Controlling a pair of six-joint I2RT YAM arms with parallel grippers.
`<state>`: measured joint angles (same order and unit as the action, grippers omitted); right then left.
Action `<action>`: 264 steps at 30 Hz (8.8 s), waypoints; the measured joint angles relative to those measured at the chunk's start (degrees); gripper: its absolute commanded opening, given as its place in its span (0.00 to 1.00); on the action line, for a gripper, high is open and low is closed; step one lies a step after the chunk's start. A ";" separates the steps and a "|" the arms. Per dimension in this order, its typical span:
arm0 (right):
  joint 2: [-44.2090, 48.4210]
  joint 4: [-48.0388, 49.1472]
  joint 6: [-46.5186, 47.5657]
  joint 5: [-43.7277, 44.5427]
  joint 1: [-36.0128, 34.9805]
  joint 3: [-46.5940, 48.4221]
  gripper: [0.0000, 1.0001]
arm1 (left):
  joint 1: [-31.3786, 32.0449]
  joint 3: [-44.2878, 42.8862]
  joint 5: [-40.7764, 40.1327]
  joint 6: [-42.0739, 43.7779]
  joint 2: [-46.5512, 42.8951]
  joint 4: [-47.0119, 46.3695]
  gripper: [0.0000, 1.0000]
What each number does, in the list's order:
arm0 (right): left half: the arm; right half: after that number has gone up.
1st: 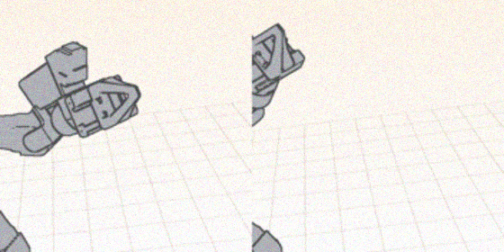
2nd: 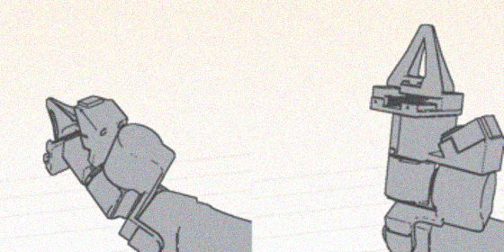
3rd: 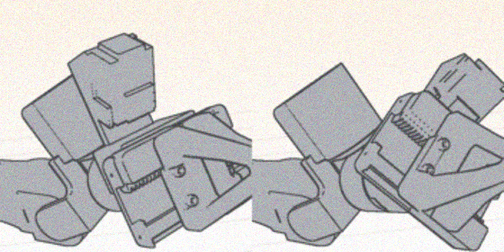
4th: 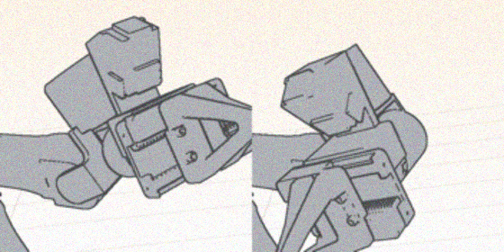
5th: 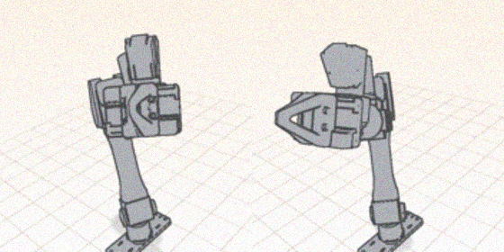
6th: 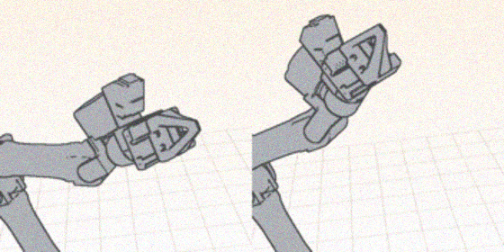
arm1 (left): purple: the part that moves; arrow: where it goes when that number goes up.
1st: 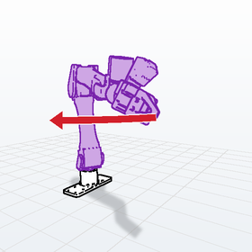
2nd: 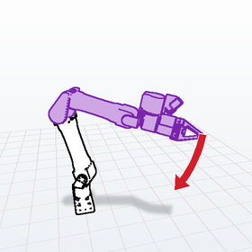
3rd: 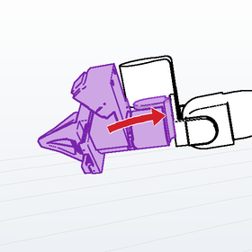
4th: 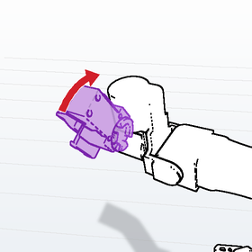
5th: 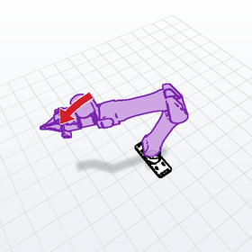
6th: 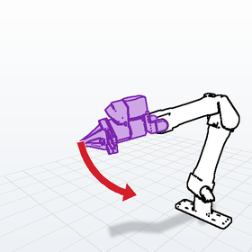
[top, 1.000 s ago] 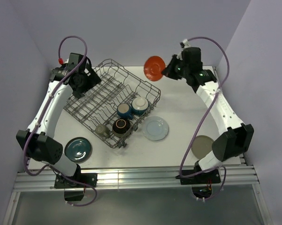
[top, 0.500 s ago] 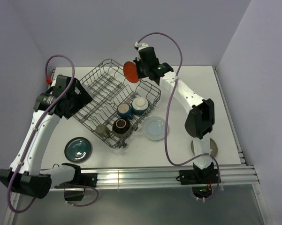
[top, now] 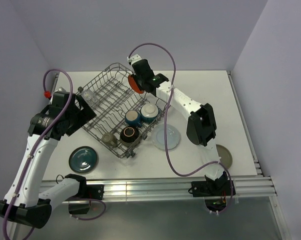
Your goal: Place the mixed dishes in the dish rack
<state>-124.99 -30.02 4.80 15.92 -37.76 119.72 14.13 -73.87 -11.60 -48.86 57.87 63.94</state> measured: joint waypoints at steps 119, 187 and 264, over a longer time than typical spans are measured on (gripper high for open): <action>53.48 -1.27 -29.57 -18.03 26.03 -42.56 0.00 | 0.07 7.54 11.98 0.13 9.68 -11.32 0.95; -7.78 -6.62 -1.90 -1.88 -6.16 9.81 0.00 | 0.04 8.02 12.79 1.86 5.35 -7.06 0.96; 81.07 -11.72 -15.15 -5.27 -5.92 -55.63 0.79 | -29.31 32.79 10.88 -22.69 20.33 -8.11 0.99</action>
<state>-43.92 -41.74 -10.35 10.66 -43.68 64.10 -15.18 -41.08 -0.71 -71.55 78.19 55.83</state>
